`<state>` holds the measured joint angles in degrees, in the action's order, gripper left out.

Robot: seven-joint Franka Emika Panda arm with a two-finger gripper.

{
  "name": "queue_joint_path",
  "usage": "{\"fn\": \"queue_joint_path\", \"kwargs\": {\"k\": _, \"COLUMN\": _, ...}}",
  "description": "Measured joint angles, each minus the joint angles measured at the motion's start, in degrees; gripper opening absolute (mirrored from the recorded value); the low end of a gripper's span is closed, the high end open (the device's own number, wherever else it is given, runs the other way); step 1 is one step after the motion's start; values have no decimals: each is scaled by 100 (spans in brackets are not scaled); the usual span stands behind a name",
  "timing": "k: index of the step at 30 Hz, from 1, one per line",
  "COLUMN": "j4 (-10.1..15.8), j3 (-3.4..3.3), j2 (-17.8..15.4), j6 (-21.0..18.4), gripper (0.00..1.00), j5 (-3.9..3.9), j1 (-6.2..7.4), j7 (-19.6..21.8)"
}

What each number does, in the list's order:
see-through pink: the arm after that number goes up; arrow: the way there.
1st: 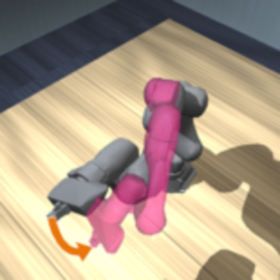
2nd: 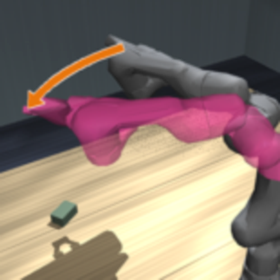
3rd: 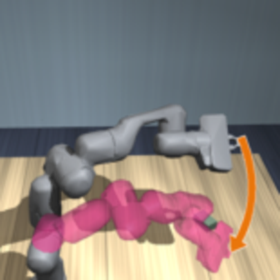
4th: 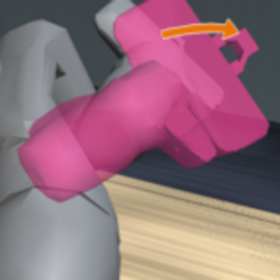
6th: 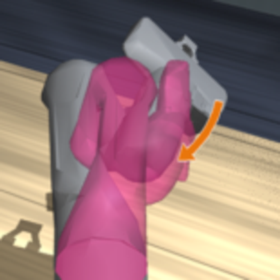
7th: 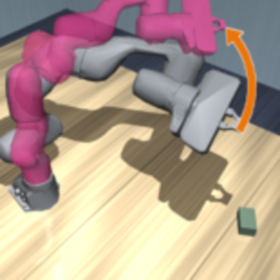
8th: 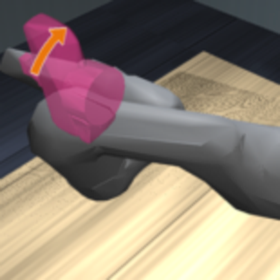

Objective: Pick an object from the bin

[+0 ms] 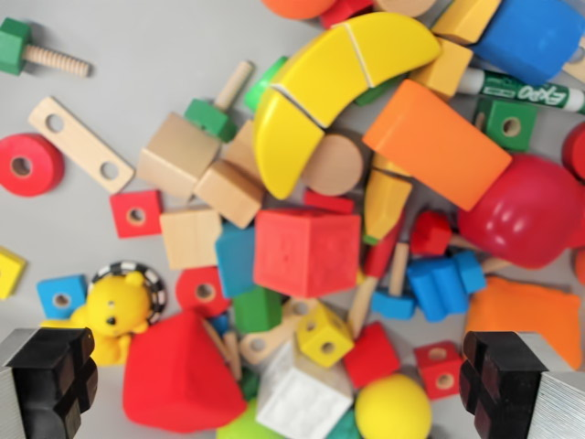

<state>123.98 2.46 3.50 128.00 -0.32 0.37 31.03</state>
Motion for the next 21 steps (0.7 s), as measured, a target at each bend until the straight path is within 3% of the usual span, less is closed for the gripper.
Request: {"fn": "queue_joint_path", "kwargs": {"k": 21, "j4": 803, "j3": 137, "j2": -187, "j6": 601, "gripper": 100, "j5": 1, "j1": 189, "j7": -839}}
